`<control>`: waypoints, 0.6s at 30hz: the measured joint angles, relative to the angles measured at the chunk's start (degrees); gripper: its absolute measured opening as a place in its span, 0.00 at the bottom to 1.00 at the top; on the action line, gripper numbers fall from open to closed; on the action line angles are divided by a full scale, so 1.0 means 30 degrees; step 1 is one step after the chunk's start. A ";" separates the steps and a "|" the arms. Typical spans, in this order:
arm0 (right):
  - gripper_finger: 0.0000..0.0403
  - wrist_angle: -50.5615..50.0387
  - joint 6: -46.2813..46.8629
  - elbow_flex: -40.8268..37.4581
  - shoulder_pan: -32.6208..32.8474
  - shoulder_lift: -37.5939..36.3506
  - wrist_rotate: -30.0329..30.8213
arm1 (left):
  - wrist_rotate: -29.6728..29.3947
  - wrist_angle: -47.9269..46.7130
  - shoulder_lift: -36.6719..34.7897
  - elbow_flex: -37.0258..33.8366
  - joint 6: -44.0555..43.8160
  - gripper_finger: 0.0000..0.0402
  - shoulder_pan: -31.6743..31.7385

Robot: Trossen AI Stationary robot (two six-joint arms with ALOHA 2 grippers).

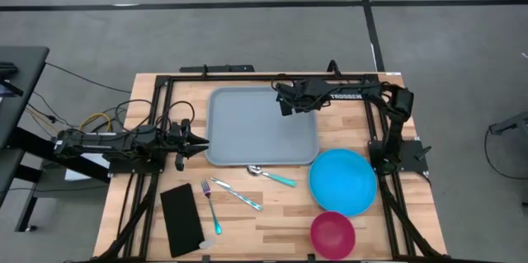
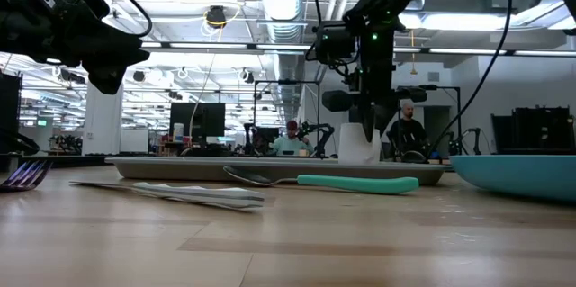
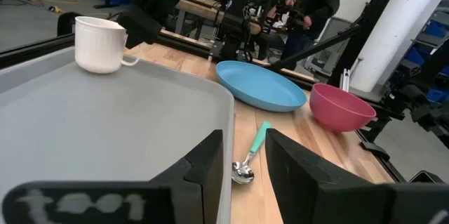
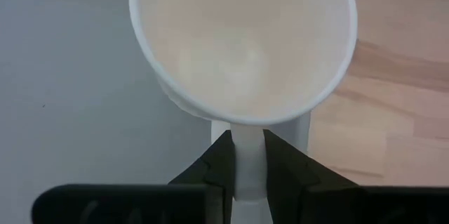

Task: Set up tray
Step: Put the white mug on the gray serving tray

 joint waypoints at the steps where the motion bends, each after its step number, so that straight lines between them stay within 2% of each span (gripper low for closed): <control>1: 0.13 0.0012 0.0000 0.0000 -0.0004 0.0001 -0.0025 | 0.0000 0.0000 0.0004 0.0000 0.0000 0.24 0.0003; 10: 0.15 0.0001 0.0157 0.0000 -0.0024 -0.0005 -0.0017 | 0.0000 0.0000 0.0004 0.0000 0.0000 0.24 0.0000; 18: 0.34 0.0008 0.0022 0.0003 -0.0024 -0.0005 -0.0076 | 0.0006 0.0002 0.0004 0.0000 0.0000 0.24 0.0000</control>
